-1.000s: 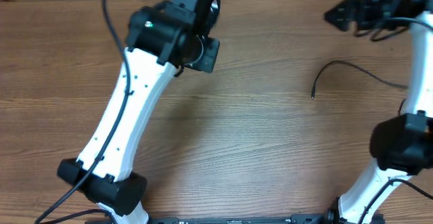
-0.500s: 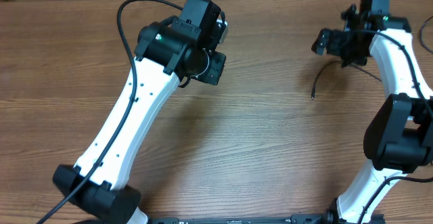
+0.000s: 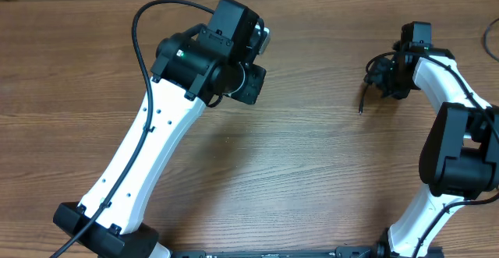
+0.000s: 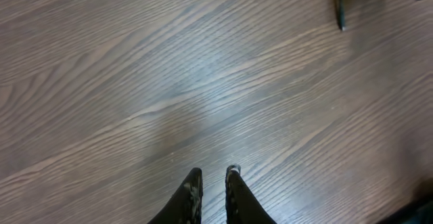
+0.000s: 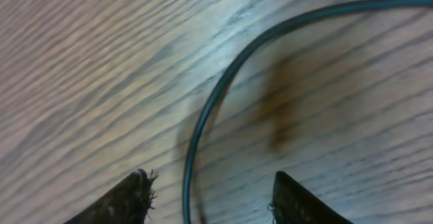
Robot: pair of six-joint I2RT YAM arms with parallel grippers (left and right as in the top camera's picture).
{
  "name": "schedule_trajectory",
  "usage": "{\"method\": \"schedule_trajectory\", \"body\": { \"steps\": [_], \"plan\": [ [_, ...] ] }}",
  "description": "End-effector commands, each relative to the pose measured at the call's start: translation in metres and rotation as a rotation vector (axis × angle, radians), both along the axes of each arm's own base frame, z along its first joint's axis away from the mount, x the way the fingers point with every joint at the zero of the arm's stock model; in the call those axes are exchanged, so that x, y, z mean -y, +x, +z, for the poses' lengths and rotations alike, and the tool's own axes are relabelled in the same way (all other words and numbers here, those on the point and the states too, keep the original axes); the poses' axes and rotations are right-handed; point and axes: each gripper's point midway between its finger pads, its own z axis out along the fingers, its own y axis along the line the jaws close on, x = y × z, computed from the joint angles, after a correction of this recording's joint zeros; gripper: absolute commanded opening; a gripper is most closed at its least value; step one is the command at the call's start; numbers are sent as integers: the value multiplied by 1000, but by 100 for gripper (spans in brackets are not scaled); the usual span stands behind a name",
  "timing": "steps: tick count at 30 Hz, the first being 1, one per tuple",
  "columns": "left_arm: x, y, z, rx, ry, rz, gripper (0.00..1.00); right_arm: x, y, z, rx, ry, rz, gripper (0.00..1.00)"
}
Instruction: Untangle cables
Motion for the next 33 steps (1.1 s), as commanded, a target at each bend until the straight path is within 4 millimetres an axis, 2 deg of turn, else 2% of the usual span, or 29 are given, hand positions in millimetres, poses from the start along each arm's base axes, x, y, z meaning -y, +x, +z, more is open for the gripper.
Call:
{"method": "schedule_trajectory", "body": {
  "steps": [1, 5, 6, 7, 11, 14, 17, 20, 24, 27, 30, 31, 33],
  "plan": [
    [6, -10, 14, 24, -37, -41, 14, 1, -7, 2, 5, -2, -66, 61],
    [9, -11, 14, 26, -39, -48, 13, -2, -13, -9, -5, 2, -67, 63],
    [9, -12, 14, 26, -39, -49, 13, -3, -14, -10, -7, 2, -65, 47],
    [9, -12, 15, 26, -39, -49, 13, -6, -15, -11, -8, 2, -59, 4],
    [10, -14, 16, 26, -43, -55, 13, -11, -4, -5, 34, 25, -63, 4],
    [10, -14, 16, 25, -41, -56, 14, -17, 11, 9, 83, 63, -47, 4],
    [10, -14, 16, 25, -42, -56, 14, -20, 31, 36, 157, 92, -32, 4],
    [10, -14, 16, 27, -43, -56, 14, -12, 54, 78, 252, 85, -35, 4],
    [10, -14, 16, 26, -43, -55, 15, 14, 79, 137, 377, 34, -30, 4],
    [11, -15, 16, 22, -45, -56, 15, 54, 86, 171, 442, -48, -88, 4],
    [13, -17, 16, 10, -60, -62, 16, 102, 83, 188, 483, -104, -160, 4],
    [13, -17, 15, 7, -60, -59, 16, 114, 80, 190, 489, -111, -181, 4],
    [13, -18, 15, 1, -61, -51, 17, 151, 70, 193, 496, -131, -249, 4]
  ]
}}
